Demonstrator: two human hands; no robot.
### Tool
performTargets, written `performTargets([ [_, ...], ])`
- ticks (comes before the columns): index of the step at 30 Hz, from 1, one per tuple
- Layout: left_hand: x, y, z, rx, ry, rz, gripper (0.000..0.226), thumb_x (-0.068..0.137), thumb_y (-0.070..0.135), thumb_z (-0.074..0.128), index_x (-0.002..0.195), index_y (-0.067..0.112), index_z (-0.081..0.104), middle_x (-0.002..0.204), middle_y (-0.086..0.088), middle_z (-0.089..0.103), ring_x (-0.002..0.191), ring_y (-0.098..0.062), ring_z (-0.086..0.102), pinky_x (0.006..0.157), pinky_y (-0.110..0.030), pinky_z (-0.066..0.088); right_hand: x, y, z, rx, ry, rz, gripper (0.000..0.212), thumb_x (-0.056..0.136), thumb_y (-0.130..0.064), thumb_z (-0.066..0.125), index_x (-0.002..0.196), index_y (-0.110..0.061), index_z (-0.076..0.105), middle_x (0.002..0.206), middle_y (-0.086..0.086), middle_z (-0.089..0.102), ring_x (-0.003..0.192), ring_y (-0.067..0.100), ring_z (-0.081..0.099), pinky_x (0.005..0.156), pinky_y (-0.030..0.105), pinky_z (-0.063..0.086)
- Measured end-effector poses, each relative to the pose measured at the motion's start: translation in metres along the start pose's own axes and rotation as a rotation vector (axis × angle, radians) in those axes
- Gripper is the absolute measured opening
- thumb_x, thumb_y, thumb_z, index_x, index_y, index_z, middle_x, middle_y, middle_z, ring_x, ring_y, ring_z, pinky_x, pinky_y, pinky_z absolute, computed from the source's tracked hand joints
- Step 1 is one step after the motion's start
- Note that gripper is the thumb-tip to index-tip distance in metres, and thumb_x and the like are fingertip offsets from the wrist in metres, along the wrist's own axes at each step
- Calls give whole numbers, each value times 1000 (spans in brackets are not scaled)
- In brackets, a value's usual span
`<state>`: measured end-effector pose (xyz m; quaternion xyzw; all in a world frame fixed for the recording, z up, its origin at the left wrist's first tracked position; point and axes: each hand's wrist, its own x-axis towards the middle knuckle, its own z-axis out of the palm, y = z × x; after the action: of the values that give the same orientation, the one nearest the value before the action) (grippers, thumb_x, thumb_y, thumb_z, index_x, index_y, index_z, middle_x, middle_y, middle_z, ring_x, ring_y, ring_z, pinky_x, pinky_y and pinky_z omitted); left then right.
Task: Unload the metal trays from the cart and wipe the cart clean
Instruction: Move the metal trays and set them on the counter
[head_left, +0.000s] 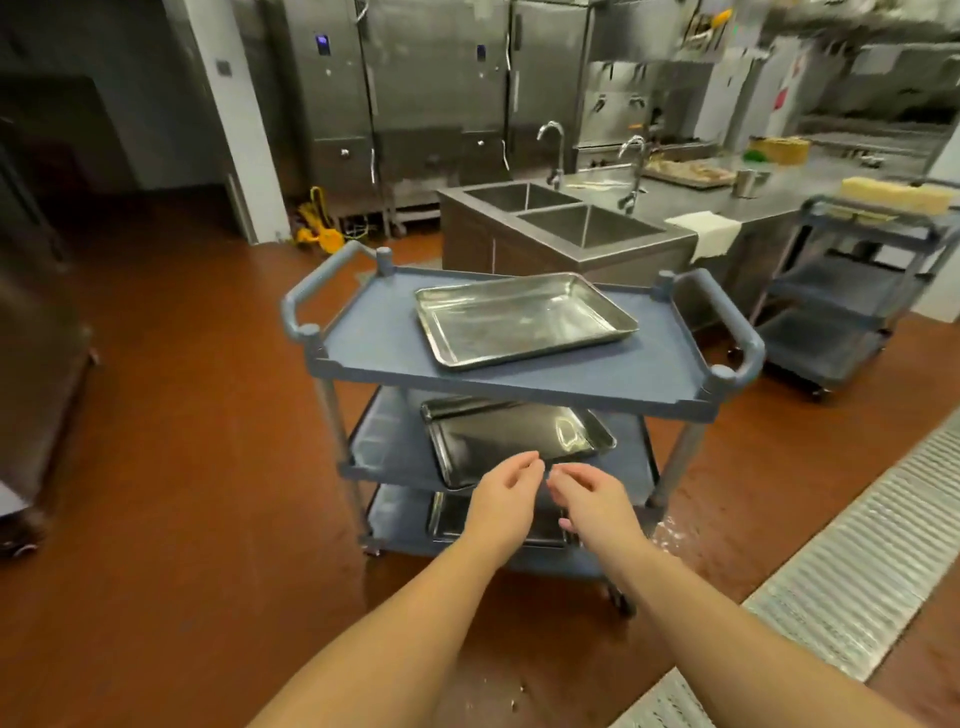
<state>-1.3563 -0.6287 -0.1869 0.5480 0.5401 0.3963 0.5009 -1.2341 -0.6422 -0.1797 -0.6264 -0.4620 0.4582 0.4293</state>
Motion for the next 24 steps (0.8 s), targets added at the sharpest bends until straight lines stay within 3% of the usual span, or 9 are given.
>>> performTargets([
  [3, 18, -2, 10, -14, 32, -16, 38, 97, 38, 48, 133, 30, 51, 129, 11, 54, 117, -7, 49, 104, -35, 42, 25, 4, -7, -14, -27, 6, 12, 94, -27, 57, 100, -34, 64, 101, -11, 67, 100, 8, 61, 91, 38, 52],
  [6, 45, 2, 37, 10, 49, -29, 36, 96, 39, 48, 132, 33, 52, 128, 13, 54, 113, -3, 47, 97, -26, 39, 54, 9, -33, -8, -52, 12, 12, 93, -27, 58, 94, -37, 63, 99, -11, 67, 99, 9, 61, 89, 36, 53],
  [12, 112, 46, 140, 18, 91, -25, 32, 96, 38, 50, 127, 32, 56, 123, 11, 59, 111, -7, 54, 98, -30, 44, 132, 11, -146, 15, -22, -16, 13, 90, -27, 60, 102, -31, 65, 105, -9, 67, 102, 11, 61, 94, 43, 51],
  [17, 169, 95, 234, -25, 146, -4, 28, 96, 34, 51, 123, 32, 59, 113, 19, 60, 91, 9, 57, 78, -12, 44, 203, -2, -248, -10, -20, -57, 27, 90, -28, 61, 115, -19, 66, 111, -5, 67, 106, 15, 61, 96, 44, 50],
  [21, 210, 118, 285, 27, 185, -3, 32, 97, 33, 49, 127, 27, 57, 123, 8, 60, 110, -7, 55, 91, -22, 42, 250, -11, -304, 8, -12, -78, 24, 90, -27, 61, 113, -20, 66, 111, -4, 67, 106, 15, 61, 96, 45, 50],
  [24, 253, 132, 308, 14, 220, 6, 31, 96, 31, 51, 125, 25, 58, 123, 6, 60, 109, -7, 54, 93, -23, 42, 291, -20, -335, 20, 10, -119, 19, 90, -26, 63, 108, -24, 67, 106, -8, 67, 103, 13, 62, 94, 43, 52],
])
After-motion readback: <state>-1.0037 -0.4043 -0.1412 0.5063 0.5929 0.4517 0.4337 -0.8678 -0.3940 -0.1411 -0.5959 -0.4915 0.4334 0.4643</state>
